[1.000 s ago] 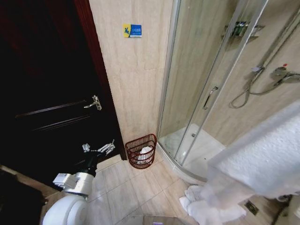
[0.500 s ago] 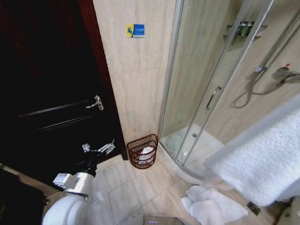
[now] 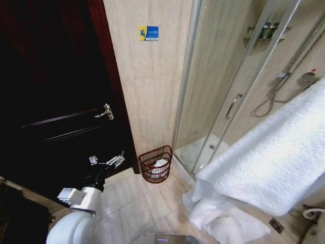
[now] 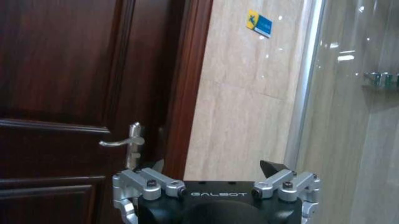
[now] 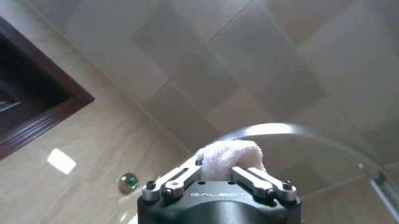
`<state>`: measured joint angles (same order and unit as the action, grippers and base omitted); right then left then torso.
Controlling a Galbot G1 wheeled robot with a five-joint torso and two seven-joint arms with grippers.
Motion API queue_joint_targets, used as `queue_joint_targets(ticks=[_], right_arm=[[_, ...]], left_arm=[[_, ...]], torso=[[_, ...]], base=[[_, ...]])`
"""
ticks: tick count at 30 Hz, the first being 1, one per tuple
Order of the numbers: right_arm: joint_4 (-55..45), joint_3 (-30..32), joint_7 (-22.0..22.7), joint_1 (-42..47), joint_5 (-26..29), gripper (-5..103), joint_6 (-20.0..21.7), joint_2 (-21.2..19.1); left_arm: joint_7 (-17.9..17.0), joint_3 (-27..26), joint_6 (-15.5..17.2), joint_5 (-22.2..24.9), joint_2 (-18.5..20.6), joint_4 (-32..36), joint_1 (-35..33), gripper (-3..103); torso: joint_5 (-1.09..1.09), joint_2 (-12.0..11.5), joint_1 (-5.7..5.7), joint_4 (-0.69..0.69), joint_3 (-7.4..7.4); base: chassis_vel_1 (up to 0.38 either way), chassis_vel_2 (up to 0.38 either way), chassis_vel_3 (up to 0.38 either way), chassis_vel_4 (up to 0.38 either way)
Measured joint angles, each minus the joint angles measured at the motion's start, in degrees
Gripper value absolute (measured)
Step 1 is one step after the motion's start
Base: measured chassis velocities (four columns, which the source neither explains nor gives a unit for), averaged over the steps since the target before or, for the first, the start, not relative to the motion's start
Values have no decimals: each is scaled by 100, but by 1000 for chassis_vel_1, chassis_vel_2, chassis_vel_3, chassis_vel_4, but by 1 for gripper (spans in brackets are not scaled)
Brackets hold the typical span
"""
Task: Discard the used towel into the hamper.
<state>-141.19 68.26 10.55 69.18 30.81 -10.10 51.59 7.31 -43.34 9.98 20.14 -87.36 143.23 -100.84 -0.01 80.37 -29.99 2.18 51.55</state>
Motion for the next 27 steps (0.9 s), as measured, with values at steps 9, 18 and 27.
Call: queue_joint_targets(ticks=[9, 18, 27], right_arm=[[-27, -476, -83, -58, -30, 4, -108, 34], [558, -692, -182, -1048, 373, 4, -120, -539], [1073, -804, -488, -1508, 614, 4, -231, -826]], left_arm=[[-1, -2, 0, 0, 1, 0, 0, 100], [0, 0, 0, 0, 0, 0, 0, 100], [0, -1, 0, 0, 0, 0, 0, 100]], torso=[[-1, 1, 1, 0, -1], [4, 0, 0, -1, 0], [0, 0, 1, 0, 0]], base=[[105, 89, -98, -86], [8, 3, -3, -2], [38, 38, 21, 20]])
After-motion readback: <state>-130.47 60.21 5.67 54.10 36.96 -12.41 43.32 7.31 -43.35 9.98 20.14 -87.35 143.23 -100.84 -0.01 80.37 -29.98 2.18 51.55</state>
